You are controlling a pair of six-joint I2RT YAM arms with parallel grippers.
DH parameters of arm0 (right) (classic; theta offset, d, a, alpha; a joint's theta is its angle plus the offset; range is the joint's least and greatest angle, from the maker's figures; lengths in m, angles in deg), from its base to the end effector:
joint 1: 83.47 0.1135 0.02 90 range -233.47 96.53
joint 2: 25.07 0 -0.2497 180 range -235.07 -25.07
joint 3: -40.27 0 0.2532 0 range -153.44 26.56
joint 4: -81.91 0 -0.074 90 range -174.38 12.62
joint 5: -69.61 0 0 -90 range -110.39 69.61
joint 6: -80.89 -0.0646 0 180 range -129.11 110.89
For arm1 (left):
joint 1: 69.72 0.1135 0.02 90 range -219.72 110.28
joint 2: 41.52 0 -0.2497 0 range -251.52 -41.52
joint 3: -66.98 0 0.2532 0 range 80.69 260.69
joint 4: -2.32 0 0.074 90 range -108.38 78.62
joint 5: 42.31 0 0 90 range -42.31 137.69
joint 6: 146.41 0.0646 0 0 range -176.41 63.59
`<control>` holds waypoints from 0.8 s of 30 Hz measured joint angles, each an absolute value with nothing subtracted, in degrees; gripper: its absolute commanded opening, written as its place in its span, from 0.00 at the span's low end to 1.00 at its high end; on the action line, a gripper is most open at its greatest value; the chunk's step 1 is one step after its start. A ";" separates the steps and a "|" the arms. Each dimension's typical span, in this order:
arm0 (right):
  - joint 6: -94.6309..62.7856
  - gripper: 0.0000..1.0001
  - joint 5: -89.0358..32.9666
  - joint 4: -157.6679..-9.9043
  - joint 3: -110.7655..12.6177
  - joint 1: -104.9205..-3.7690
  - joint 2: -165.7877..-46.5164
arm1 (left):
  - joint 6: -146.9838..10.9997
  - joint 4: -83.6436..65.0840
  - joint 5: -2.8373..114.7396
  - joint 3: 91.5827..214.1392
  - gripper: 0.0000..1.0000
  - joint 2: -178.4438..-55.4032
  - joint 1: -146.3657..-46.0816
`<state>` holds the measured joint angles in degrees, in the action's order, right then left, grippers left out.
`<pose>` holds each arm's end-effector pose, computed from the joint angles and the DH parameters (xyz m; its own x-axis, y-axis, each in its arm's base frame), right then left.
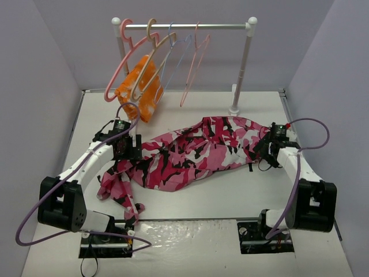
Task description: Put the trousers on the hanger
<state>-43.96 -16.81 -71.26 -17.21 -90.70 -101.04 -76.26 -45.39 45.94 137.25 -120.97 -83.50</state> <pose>0.2941 -0.0414 0.1770 -0.4822 0.6361 -0.6024 0.5419 0.7569 0.3654 0.2918 -0.0695 0.2025 -0.8405 -0.1433 -0.5225 -0.0675 0.9846 -0.1614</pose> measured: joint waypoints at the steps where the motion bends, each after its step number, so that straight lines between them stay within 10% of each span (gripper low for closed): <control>1: -44.42 0.54 -16.89 -71.26 -16.73 -91.16 -99.75 | -75.99 -45.22 45.93 137.25 0.85 -120.94 -83.46; 24: -50.91 0.39 -28.04 -87.07 -7.37 -95.43 -104.92 | -74.35 -42.13 45.73 135.84 0.85 -120.24 -83.46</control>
